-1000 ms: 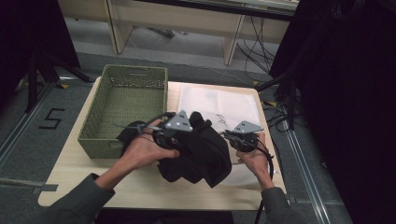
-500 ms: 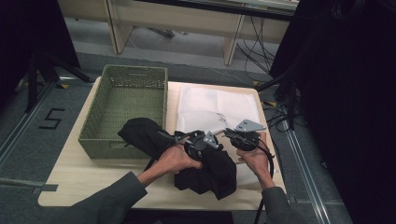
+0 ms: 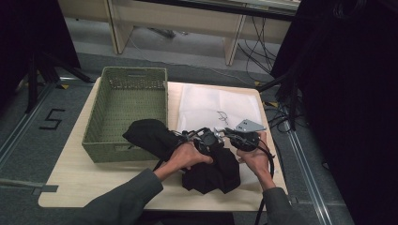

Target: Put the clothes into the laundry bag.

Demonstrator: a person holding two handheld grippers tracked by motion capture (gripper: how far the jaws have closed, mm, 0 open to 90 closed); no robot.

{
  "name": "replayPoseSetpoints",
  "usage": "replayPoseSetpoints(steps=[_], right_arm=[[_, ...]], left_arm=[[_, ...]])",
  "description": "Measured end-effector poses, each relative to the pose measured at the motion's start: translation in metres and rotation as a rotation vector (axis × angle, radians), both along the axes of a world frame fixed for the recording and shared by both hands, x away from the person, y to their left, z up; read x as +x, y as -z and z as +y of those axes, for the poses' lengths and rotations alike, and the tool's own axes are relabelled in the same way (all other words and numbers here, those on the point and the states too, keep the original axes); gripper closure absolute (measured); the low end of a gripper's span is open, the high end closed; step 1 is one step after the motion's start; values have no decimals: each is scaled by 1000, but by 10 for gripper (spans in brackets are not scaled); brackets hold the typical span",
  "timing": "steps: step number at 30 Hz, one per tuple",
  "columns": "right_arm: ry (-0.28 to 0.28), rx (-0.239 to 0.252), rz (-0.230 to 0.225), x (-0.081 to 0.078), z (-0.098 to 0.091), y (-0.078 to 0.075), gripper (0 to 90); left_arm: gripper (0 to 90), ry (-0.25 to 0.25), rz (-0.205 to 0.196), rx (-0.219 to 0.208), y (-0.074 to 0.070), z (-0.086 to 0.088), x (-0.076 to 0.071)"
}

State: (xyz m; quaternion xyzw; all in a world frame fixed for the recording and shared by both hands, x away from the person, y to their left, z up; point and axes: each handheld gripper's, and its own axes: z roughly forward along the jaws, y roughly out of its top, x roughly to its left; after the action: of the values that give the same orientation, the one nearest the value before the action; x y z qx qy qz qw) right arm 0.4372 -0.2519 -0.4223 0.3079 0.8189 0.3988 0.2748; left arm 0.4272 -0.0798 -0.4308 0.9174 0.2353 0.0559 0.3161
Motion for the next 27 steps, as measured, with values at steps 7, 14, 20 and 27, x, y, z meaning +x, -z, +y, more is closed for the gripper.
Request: replayPoseSetpoints(steps=[7,14,20,27], right_arm=[[3,2,7,0,0,1,857],[-2,6,15,0,-2,1,857],[8,4,20,-1,-2,1,857],[6,-3,5,2,-3,0,857]], left_arm=[[301,0,-50,-18,-16,1,-6],[277,-36,-123,-85,-53,42,-15],[233,-105,-123,-146,-75,97,-9],[200,-34,-61,-119,-70,78,-12]])
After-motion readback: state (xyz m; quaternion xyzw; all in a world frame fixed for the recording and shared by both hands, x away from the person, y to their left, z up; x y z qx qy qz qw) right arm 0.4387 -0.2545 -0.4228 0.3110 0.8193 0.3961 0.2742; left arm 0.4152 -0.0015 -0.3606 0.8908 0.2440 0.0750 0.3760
